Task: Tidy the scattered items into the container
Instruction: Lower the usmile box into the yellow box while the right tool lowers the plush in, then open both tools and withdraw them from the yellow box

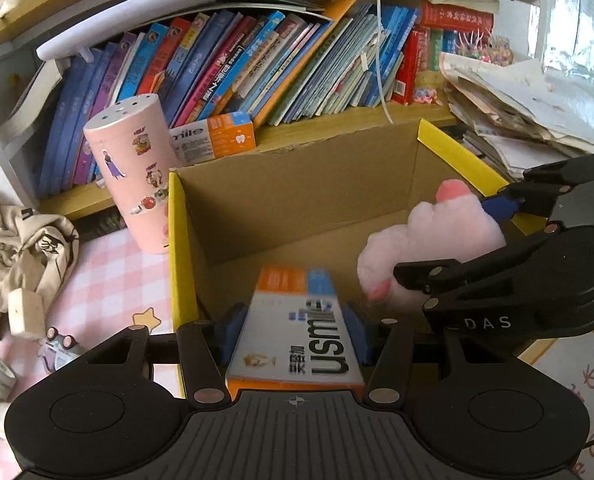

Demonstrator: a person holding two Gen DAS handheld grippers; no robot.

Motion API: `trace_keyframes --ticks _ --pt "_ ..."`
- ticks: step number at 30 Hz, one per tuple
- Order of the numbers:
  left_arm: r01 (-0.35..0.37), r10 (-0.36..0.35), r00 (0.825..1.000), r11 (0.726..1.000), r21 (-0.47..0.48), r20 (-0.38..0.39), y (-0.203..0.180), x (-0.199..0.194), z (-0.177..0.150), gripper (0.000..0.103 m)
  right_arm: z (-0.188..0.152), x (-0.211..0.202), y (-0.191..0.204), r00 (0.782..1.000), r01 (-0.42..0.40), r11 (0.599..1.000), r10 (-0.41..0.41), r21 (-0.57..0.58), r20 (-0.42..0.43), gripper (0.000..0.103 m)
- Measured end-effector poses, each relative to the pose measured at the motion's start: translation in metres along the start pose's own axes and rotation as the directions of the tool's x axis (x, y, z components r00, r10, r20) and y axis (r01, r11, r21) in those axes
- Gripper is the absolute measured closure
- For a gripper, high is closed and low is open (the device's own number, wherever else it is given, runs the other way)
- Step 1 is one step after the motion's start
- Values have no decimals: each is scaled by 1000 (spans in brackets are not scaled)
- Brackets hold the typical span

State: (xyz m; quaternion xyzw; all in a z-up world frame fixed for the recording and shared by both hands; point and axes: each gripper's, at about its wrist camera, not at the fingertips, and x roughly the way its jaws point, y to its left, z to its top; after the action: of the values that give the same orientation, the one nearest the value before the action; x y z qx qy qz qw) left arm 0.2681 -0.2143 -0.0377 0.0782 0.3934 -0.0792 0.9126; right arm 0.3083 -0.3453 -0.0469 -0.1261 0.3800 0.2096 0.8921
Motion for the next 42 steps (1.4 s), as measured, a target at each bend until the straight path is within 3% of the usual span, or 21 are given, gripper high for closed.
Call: trace_keyframes --ticks 10,22,30,35,42 --pt "-10 12 997 999 -32 73 3 -22 2 38 2 -12 -5 999 -27 998 25 63 34 34" --pt "-13 22 986 998 -56 167 0 -64 -5 33 -6 -52 -1 992 -54 993 41 105 123 28" --pt "-25 48 977 993 -111 208 6 -90 -29 32 -20 -86 3 979 -62 987 31 149 199 25" --pt "-2 42 965 988 -154 258 11 -112 -46 25 -30 -114 11 962 -71 982 22 175 270 23" --pt "13 32 964 986 -168 263 22 -131 -73 22 -44 -135 29 960 -29 979 -29 200 278 22"
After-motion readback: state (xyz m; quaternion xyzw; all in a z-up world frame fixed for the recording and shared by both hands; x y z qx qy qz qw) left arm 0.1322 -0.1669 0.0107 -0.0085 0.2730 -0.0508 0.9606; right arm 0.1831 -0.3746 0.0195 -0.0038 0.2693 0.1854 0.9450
